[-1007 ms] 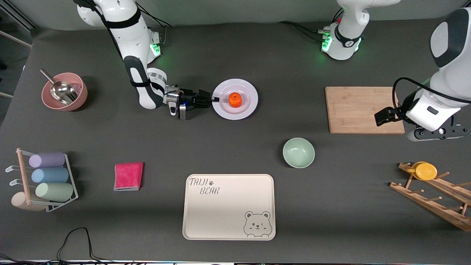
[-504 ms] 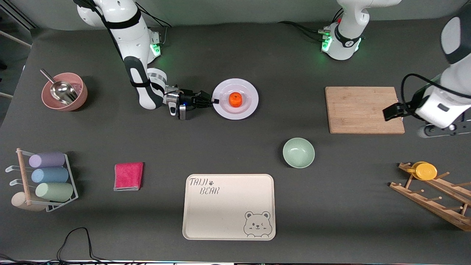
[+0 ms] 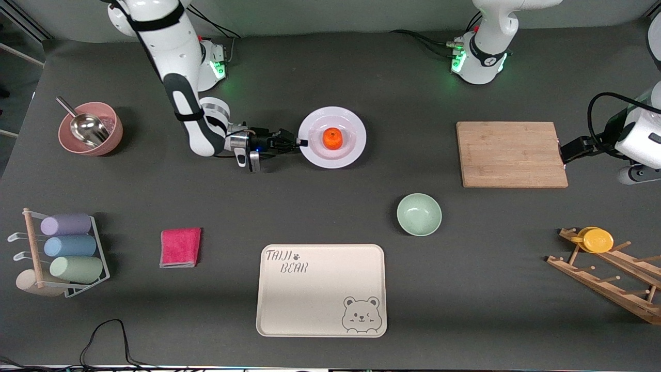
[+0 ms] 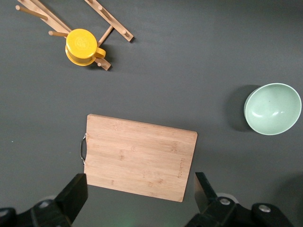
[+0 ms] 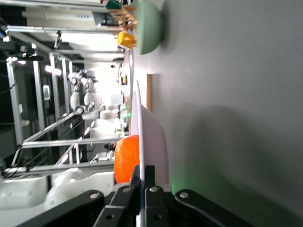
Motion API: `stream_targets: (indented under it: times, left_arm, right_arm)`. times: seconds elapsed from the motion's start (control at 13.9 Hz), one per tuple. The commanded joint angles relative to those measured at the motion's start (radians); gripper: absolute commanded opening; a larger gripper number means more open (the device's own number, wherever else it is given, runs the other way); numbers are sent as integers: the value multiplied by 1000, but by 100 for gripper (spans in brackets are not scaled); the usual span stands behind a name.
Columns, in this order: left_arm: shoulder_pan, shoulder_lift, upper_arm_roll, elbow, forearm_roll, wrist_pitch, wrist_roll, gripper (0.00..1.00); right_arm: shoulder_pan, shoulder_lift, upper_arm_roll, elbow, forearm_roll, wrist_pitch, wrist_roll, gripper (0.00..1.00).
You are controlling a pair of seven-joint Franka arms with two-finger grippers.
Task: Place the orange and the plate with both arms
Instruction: 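Slide the plate onto the bear tray with the right gripper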
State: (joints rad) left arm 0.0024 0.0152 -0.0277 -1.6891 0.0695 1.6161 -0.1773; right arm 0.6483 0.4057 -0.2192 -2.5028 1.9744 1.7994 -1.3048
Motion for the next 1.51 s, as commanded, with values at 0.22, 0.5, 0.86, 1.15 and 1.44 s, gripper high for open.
stream_targets:
  times: [0.22, 0.5, 0.86, 1.15, 1.44]
  left_arm:
    - [2, -1, -11, 11, 16, -16, 4, 100]
    - [1, -1, -17, 11, 15, -19, -10, 100]
    - [1, -1, -18, 11, 13, -27, -8, 100]
    - [2, -1, -17, 20, 13, -47, -8, 100]
    - [-1, 6, -18, 25, 13, -47, -11, 100]
  right_arm:
    - [-179, -297, 4, 36, -342, 66, 332, 0]
    - [-203, -248, 4, 168, -382, 63, 433, 0]
    - [-234, 109, -2, 586, -367, 55, 464, 0]
    - [-254, 382, -8, 982, -257, 55, 594, 0]
    - [-288, 626, -23, 1382, -206, 66, 746, 0]
